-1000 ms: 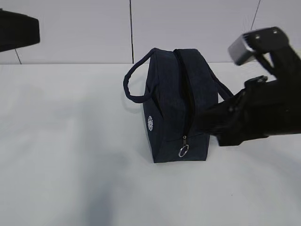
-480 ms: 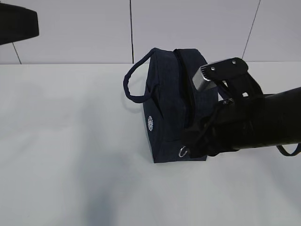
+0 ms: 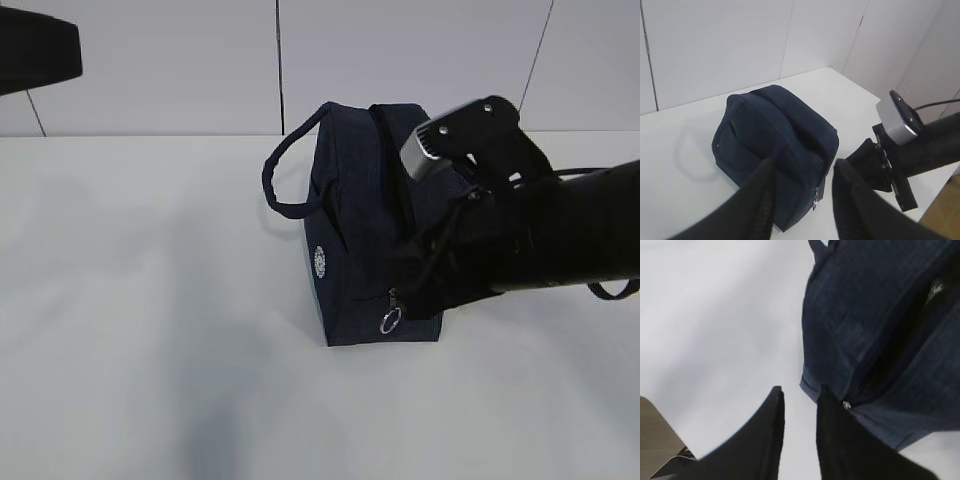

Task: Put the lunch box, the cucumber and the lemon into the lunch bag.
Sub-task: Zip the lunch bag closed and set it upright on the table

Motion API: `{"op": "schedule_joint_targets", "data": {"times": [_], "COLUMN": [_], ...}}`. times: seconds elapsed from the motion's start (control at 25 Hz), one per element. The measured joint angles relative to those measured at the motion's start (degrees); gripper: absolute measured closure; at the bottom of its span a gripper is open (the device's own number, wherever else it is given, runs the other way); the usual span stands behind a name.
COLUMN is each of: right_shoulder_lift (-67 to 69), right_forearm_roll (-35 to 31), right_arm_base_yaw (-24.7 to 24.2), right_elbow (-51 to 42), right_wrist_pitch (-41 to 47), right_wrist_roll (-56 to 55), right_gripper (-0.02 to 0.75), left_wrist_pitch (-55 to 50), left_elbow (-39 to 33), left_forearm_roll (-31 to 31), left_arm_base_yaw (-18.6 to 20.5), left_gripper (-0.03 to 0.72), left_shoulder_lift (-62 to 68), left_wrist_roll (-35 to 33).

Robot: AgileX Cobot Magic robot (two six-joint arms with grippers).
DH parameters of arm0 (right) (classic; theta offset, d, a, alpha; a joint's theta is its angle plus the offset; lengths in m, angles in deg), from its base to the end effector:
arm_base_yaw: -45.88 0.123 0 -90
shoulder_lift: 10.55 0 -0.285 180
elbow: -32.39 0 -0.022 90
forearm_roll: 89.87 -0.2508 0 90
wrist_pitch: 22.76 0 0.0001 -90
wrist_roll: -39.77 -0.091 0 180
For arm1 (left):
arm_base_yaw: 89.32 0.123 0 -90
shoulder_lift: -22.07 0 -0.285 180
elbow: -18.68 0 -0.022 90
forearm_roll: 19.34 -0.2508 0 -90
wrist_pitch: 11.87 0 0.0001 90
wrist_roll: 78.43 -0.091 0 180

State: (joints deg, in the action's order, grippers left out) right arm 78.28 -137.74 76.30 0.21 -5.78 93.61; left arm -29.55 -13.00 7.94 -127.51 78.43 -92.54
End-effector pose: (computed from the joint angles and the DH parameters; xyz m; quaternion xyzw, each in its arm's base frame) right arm 0.2365 0.1618 0.2374 -0.3352 0.8473 0.1780 0.3715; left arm 0.1332 -0.1210 0.3692 0.2195 0.7553 -0.3109 0.5336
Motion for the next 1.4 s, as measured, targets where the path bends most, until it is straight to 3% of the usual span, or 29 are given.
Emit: {"op": "schedule_joint_targets", "data": {"times": [0.2, 0.44, 0.56, 0.72, 0.88, 1.4], "right_shoulder_lift": [-0.6, -0.8, -0.8, -0.8, 0.4, 14.6], "right_forearm_roll": [-0.6, 0.2, 6.2, 20.3, 30.0, 31.4], "right_arm_base_yaw": [0.0, 0.0, 0.0, 0.0, 0.0, 0.0], "right_elbow": [7.5, 13.5, 13.6, 13.6, 13.7, 13.7], "right_wrist_pitch": [8.0, 19.7, 23.1, 24.5, 24.5, 20.1], "right_wrist_roll": [-1.9, -3.8, -9.8, -25.1, -40.6, -57.7], "right_gripper": [0.533, 0.348, 0.286, 0.273, 0.271, 0.270], "left_wrist_pitch": [0.0, 0.0, 0.0, -0.1, -0.1, -0.1], "left_elbow": [0.0, 0.0, 0.0, 0.0, 0.0, 0.0], "left_forearm_roll": [-0.1, -0.1, -0.1, -0.2, -0.2, -0.2], "left_arm_base_yaw": [0.0, 0.0, 0.0, 0.0, 0.0, 0.0], "left_gripper": [0.420, 0.430, 0.433, 0.436, 0.442, 0.448], "left_shoulder_lift": [0.0, 0.1, 0.2, 0.2, 0.2, 0.2], "left_wrist_roll": [0.0, 0.0, 0.0, 0.0, 0.0, 0.0]}}
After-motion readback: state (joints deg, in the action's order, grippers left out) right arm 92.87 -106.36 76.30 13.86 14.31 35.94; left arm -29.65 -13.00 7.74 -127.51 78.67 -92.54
